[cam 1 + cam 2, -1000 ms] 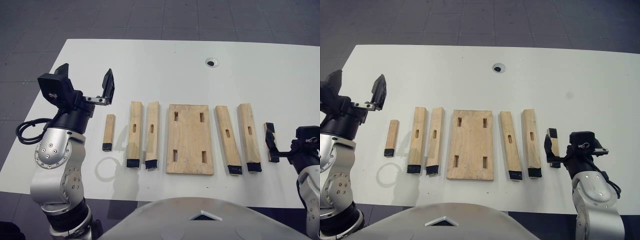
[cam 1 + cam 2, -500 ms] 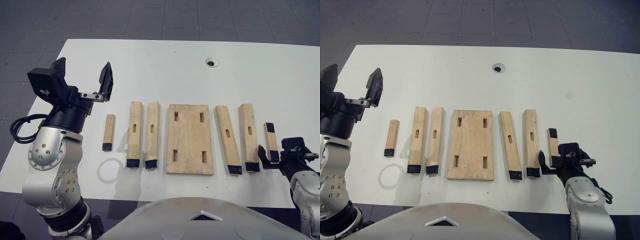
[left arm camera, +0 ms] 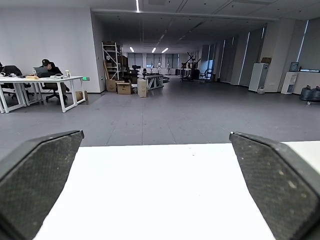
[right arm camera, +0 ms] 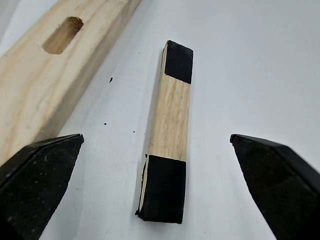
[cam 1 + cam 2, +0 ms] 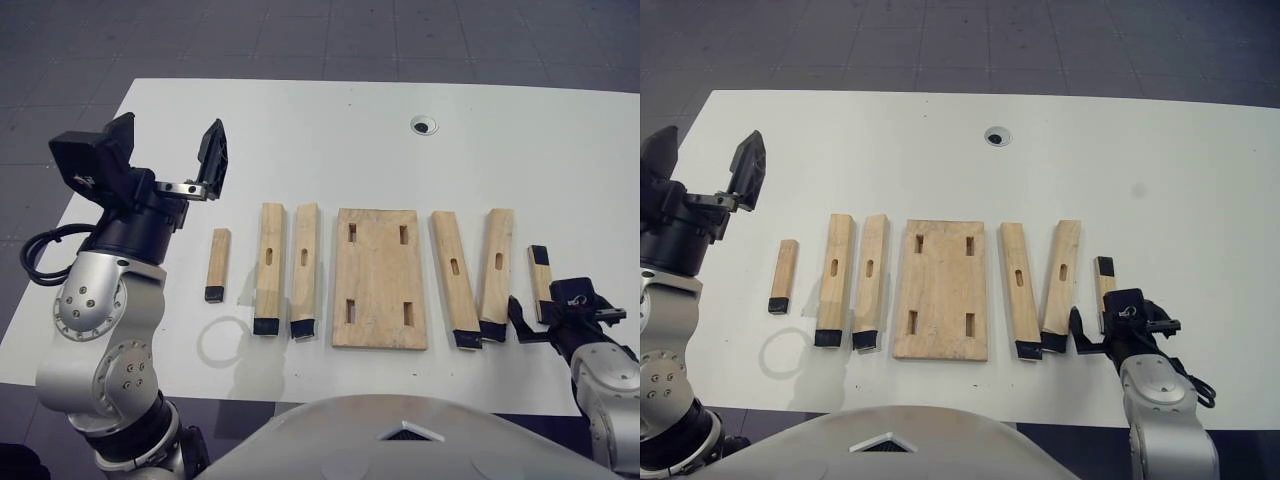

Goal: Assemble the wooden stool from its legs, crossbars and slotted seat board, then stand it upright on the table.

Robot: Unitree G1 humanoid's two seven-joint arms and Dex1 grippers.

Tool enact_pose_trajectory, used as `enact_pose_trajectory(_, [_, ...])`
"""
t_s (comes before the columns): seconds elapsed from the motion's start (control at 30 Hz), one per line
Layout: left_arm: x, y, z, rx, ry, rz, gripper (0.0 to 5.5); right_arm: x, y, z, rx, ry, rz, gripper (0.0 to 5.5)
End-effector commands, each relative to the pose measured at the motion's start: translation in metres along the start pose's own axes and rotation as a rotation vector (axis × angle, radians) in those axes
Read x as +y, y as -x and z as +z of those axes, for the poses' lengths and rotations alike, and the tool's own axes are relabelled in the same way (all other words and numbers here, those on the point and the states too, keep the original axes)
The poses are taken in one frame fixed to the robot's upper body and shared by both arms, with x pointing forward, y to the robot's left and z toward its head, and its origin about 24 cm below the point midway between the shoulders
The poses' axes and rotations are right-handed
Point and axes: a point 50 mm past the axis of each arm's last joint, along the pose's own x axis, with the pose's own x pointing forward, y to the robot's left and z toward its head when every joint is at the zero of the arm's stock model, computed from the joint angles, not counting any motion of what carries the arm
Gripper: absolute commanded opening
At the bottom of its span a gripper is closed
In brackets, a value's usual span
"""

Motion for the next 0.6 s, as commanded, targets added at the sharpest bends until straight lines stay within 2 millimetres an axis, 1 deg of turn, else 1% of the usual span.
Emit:
enact_pose_trajectory(0.03, [0.0,0.0,0.004,-0.003,-0.01,0.003,5.47,0.009,-0.005,-0.015,0.11,-0.136,0.094,5.5])
enact_pose_trajectory(0.27, [0.0,0.001,0.004,0.0,-0.007,0.002,5.47,0.006,-0.006,-0.017,0.122,-0.125,0.066,5.5])
enact_pose_trajectory(0.43, [-0.001,0.002,0.004,0.001,-0.004,-0.008,5.47,0.008,-0.004,-0.025,0.138,-0.098,0.046,5.5])
enact_pose_trajectory(0.6, [0.0,0.003,0.004,0.001,-0.004,-0.003,5.47,0.012,-0.004,-0.027,0.14,-0.093,0.053,5.5])
